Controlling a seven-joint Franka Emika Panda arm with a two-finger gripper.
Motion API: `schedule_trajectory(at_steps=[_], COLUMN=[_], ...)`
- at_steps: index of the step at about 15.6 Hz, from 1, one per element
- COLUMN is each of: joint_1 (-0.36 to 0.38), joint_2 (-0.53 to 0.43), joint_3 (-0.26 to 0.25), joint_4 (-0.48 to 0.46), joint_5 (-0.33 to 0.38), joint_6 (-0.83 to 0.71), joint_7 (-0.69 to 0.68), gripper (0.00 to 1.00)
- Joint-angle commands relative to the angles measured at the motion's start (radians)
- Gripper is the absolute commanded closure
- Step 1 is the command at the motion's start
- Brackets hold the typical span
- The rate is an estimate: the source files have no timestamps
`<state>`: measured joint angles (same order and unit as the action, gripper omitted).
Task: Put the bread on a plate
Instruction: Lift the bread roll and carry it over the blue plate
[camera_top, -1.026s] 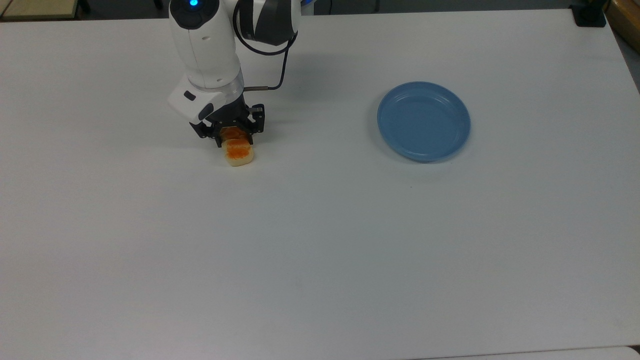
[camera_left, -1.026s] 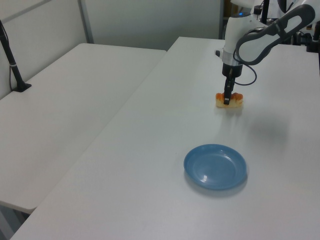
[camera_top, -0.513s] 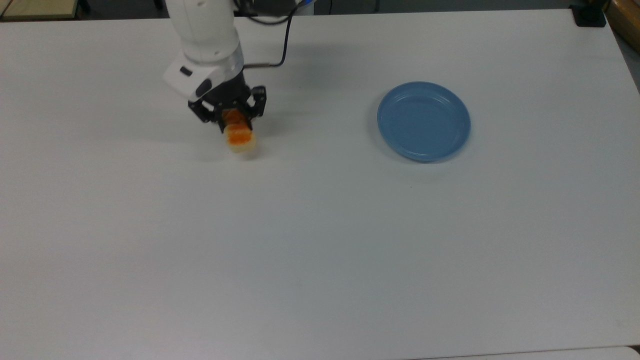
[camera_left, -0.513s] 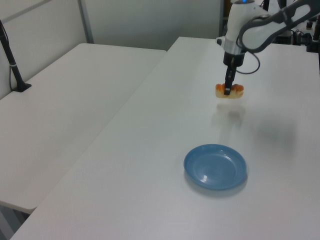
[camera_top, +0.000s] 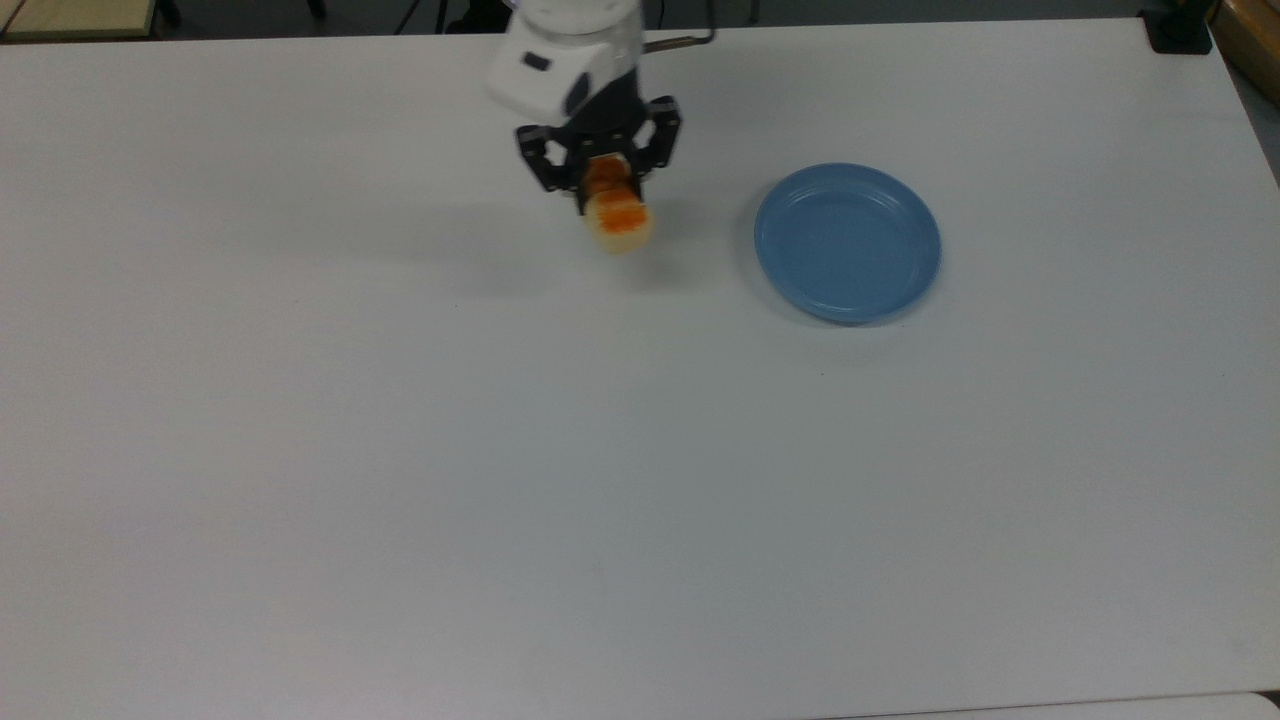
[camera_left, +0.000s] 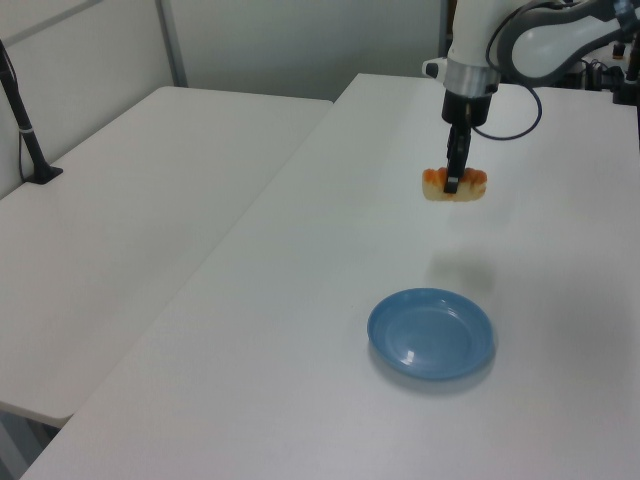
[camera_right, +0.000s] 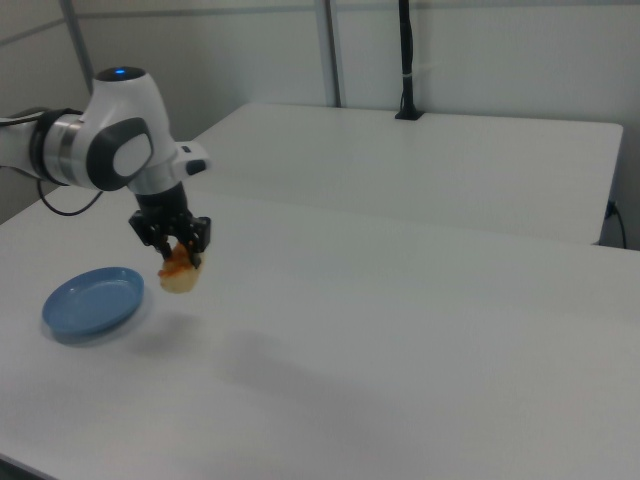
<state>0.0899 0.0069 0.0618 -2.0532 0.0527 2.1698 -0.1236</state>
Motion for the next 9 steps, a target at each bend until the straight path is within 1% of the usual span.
schedule_trajectory(at_steps=[1, 2, 5, 6, 9], joint_1=[0.007, 0.008, 0.011, 0.019, 0.056], joint_2=[0.002, 0.01, 0.04, 0.06, 0.129], joint_3=[0.131, 0.165, 0.237, 0.251, 0.256], joint_4=[0.011, 0.012, 0.042, 0.057, 0.097], joint_5=[-0.06, -0.066, -0.082, -0.095, -0.154], joint_6=[-0.01, -0.005, -0.005, -0.005, -0.004], joint_7=[0.22, 0.278, 0.425, 0.479, 0.692], gripper=[0.47, 0.47, 0.47, 0.47, 0.47])
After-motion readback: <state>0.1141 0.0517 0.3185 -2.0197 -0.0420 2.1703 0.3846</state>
